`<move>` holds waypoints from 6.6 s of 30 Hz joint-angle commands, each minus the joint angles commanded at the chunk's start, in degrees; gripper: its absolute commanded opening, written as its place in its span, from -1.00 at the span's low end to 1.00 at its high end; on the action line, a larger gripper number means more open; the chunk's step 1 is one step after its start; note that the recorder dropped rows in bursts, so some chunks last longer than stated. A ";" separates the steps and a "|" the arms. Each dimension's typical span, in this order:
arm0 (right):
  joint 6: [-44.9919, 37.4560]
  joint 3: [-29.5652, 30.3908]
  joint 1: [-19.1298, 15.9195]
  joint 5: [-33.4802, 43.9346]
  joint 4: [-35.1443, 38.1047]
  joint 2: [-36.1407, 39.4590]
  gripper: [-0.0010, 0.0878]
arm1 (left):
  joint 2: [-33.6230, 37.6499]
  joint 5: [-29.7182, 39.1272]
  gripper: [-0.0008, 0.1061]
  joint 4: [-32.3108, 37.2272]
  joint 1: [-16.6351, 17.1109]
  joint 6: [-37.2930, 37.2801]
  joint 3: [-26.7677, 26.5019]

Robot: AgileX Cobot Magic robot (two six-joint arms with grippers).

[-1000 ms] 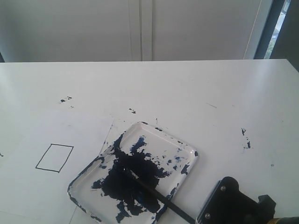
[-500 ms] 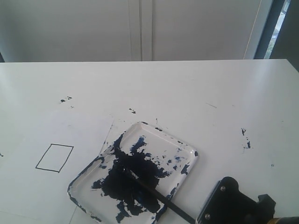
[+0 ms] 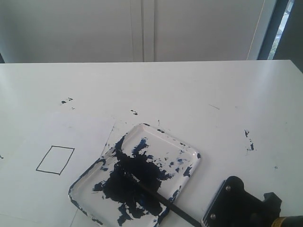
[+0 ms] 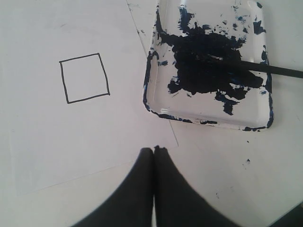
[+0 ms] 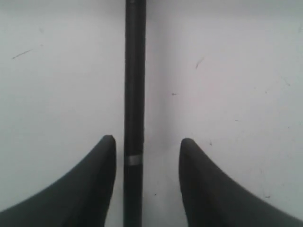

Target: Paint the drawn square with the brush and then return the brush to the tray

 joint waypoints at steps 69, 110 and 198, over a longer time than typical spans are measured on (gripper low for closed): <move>-11.63 -30.22 0.11 41.30 11.29 -16.63 -0.98 | 0.00 -2.61 -0.99 -0.67 0.00 -0.36 0.00; -34.86 -44.40 0.11 32.27 16.42 11.44 -0.98 | 36.71 -19.16 -0.06 -3.25 0.00 15.65 0.25; -34.86 -46.24 0.11 26.35 14.10 22.90 -0.98 | 56.09 -36.10 0.27 -9.42 0.00 30.75 4.06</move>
